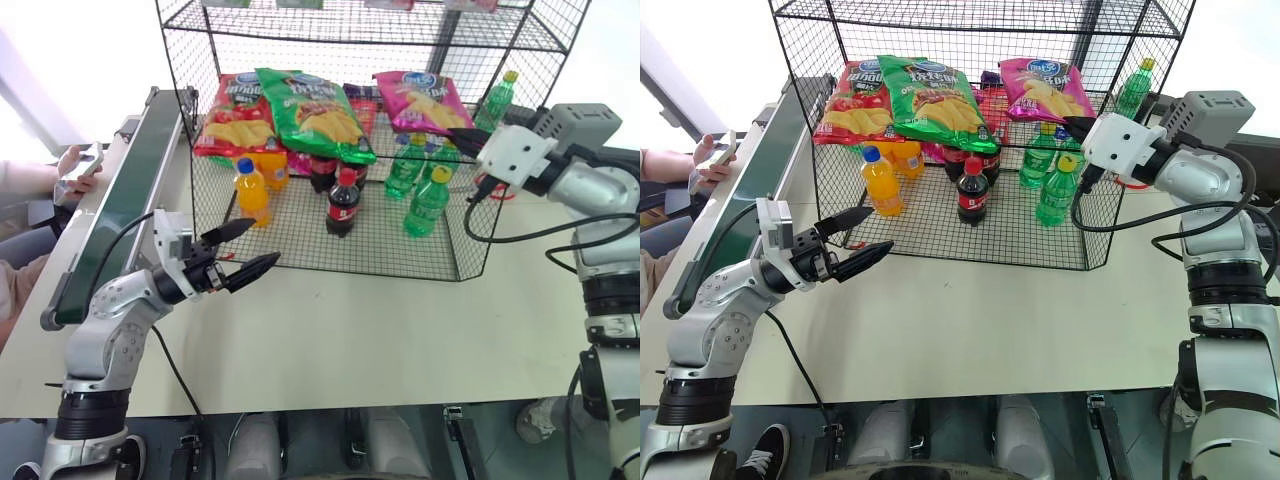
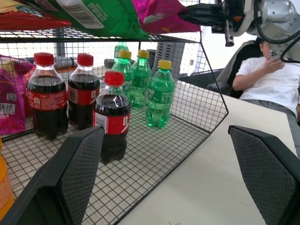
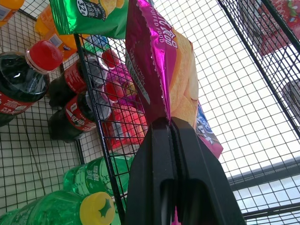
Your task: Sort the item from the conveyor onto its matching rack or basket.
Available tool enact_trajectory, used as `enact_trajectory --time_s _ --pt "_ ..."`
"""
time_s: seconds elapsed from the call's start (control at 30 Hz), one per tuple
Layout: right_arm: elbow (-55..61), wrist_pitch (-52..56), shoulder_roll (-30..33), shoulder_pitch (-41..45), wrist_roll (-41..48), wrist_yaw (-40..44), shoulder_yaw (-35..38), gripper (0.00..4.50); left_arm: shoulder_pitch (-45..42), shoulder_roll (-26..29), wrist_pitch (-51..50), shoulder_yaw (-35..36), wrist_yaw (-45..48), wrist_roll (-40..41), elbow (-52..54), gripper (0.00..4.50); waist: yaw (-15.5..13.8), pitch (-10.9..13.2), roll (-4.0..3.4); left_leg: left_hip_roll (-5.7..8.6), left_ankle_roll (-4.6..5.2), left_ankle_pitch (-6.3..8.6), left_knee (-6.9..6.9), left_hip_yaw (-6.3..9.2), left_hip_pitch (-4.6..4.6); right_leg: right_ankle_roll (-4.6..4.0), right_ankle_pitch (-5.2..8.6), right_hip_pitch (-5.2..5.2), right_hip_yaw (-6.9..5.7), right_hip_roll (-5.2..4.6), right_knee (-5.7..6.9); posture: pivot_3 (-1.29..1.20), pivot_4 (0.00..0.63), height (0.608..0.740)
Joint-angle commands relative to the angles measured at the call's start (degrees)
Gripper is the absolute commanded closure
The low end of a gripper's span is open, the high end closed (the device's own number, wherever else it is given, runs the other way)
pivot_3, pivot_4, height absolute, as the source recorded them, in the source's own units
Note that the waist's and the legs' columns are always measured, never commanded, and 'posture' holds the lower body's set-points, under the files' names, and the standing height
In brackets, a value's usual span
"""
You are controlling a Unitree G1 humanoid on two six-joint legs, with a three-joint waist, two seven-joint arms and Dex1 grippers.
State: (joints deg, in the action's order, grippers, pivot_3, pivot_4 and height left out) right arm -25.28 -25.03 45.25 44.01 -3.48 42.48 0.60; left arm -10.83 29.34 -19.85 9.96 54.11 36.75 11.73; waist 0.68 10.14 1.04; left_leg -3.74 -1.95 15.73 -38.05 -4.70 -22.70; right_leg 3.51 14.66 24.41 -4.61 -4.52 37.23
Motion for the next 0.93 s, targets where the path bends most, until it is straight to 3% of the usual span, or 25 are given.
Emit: enact_trajectory --time_s 0.03,0.13,0.17,0.23,0.33,0.47,0.53,0.63,0.8,0.93 --pt "0.8 0.4 0.3 1.8 2.2 0.4 1.5 3.19 0.3 0.6 0.4 0.6 0.0 0.5 1.9 0.0 0.0 0.0 0.0 0.0 0.0 0.0 0.0 0.0 0.0 0.0 0.0 0.0 0.0 0.0 0.0 0.0 0.15 0.74" --pt "3.8 3.2 0.8 -0.4 7.7 4.4 3.0 1.68 1.1 1.4 0.5 1.4 0.0 0.5 2.2 0.0 0.0 0.0 0.0 0.0 0.0 0.0 0.0 0.0 0.0 0.0 0.0 0.0 0.0 0.0 0.0 0.0 0.15 0.74" --pt "4.8 3.4 1.0 -1.1 9.2 5.5 3.4 1.68 1.3 1.7 0.4 1.8 0.0 0.7 2.3 0.0 0.0 0.0 0.0 0.0 0.0 0.0 0.01 0.01 0.0 0.0 0.0 0.0 0.0 0.0 0.0 0.0 0.15 0.74" --pt "11.6 10.5 0.3 -4.2 20.3 9.8 6.9 1.68 1.8 2.8 0.0 2.6 -0.9 0.4 2.6 0.0 0.0 0.0 0.0 -0.01 0.01 0.01 0.01 0.01 0.0 0.0 0.0 0.0 -0.01 0.01 0.0 0.0 0.15 0.74" --pt "21.6 26.4 0.8 -8.8 36.1 11.4 13.1 1.68 2.1 4.9 0.8 4.5 -3.4 -1.4 2.9 0.0 -0.2 0.0 0.0 -0.03 0.01 0.01 0.02 0.03 -0.02 0.0 0.0 0.0 -0.02 0.0 0.0 0.0 0.15 0.74" --pt "30.6 41.4 2.8 -15.3 47.4 10.8 18.1 1.68 2.5 8.9 -0.2 6.4 -6.0 -3.8 3.4 0.0 -0.2 0.0 0.0 -0.02 0.03 0.01 -0.01 0.07 0.01 -0.01 -0.01 -0.06 -0.04 -0.02 0.0 0.0 0.15 0.74" --pt "37.3 49.0 3.6 -23.2 54.6 13.1 19.6 1.16 3.5 11.4 -1.3 7.7 -5.4 -3.4 4.2 0.0 -0.4 0.0 0.05 -0.02 0.05 0.03 0.0 0.09 0.01 -0.02 0.0 -0.06 -0.05 -0.02 -0.02 0.0 0.15 0.74" --pt "44.3 52.7 4.5 -34.7 56.0 16.5 19.5 0.02 5.0 13.6 -2.4 9.0 -4.4 -2.2 4.3 0.0 -0.6 0.0 0.01 -0.05 0.15 0.09 0.08 0.12 0.01 -0.02 0.02 -0.06 -0.06 0.02 -0.08 0.0 0.15 0.74" --pt "43.7 44.7 4.1 -39.5 44.8 18.1 18.1 0.02 7.3 13.9 -2.2 10.4 -4.0 -3.0 1.8 0.0 0.0 0.0 -0.04 -0.02 0.15 0.09 0.02 0.05 0.08 -0.03 0.01 -0.06 0.01 -0.03 -0.07 0.0 0.15 0.74" --pt "42.1 43.0 2.7 -39.0 43.3 18.8 17.7 0.02 7.8 14.8 -0.8 10.3 -3.7 -5.5 -0.7 0.0 -0.1 0.0 -0.04 -0.02 0.15 0.09 0.0 0.04 0.12 -0.05 0.01 -0.08 0.0 0.04 -0.05 0.0 0.15 0.74"
